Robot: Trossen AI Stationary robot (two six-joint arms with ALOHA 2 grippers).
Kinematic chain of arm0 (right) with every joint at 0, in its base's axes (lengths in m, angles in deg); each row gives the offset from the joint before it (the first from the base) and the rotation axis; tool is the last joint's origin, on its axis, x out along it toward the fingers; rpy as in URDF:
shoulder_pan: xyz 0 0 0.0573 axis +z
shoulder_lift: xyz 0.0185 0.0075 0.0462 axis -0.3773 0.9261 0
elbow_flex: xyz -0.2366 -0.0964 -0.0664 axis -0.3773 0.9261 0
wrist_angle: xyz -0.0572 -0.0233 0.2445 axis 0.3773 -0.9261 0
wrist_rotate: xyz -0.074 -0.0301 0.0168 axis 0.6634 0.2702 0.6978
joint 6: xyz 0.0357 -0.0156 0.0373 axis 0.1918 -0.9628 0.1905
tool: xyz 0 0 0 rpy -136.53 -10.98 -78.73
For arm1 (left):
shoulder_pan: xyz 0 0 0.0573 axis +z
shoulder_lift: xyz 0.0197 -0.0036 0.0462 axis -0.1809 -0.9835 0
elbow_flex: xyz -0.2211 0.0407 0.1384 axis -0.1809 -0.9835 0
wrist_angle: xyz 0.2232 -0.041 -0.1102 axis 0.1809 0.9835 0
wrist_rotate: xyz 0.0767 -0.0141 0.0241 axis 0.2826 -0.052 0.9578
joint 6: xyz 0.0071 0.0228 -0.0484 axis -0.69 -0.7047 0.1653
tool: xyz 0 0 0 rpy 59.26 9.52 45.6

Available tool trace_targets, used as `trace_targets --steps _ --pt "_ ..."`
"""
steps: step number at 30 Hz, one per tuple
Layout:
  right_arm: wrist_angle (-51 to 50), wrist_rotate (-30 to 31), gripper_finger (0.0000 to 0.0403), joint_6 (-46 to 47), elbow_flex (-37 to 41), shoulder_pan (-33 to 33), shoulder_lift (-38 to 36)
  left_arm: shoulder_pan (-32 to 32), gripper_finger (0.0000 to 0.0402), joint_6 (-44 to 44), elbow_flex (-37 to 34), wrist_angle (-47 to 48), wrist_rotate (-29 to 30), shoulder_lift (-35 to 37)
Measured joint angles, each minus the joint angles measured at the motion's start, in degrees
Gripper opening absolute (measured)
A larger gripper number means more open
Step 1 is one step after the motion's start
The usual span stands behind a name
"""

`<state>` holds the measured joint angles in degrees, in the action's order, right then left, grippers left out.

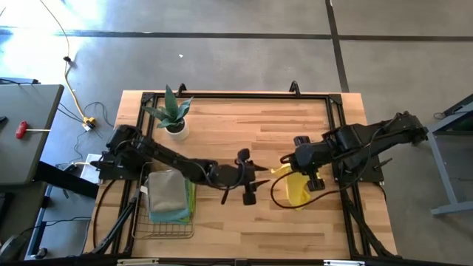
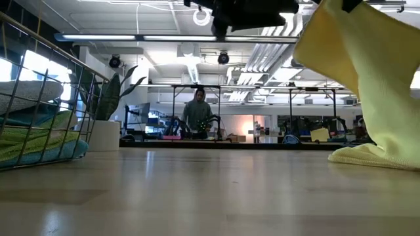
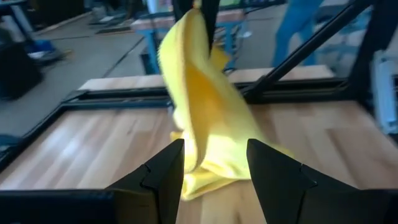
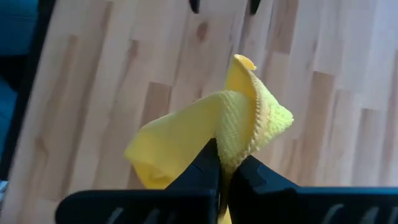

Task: Fold microfiber towels
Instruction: Fold the yellow microfiber towel

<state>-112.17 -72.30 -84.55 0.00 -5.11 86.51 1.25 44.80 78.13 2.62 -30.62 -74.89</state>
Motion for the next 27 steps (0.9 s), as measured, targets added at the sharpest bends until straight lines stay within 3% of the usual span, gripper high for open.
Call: trace_targets --steps 3,10,19,27 --pt "0.39 2.50 0.0000 -2.31 0.00 0.58 0.00 1.90 0.0163 0.99 0.00 -0.67 -4.26 0.00" --pt "2.87 4.10 0.0000 -7.01 0.00 0.70 0.00 5.29 0.0163 2.48 0.00 -0.54 -4.78 -0.44" --pt "4.78 6.96 0.0000 -10.10 0.00 0.57 0.00 6.71 0.0163 2.86 0.00 -0.52 -10.77 -0.44" --pt "3.95 6.10 0.0000 -8.54 0.00 0.57 0.00 6.43 0.0163 0.00 0.00 -2.48 -7.49 -0.44"
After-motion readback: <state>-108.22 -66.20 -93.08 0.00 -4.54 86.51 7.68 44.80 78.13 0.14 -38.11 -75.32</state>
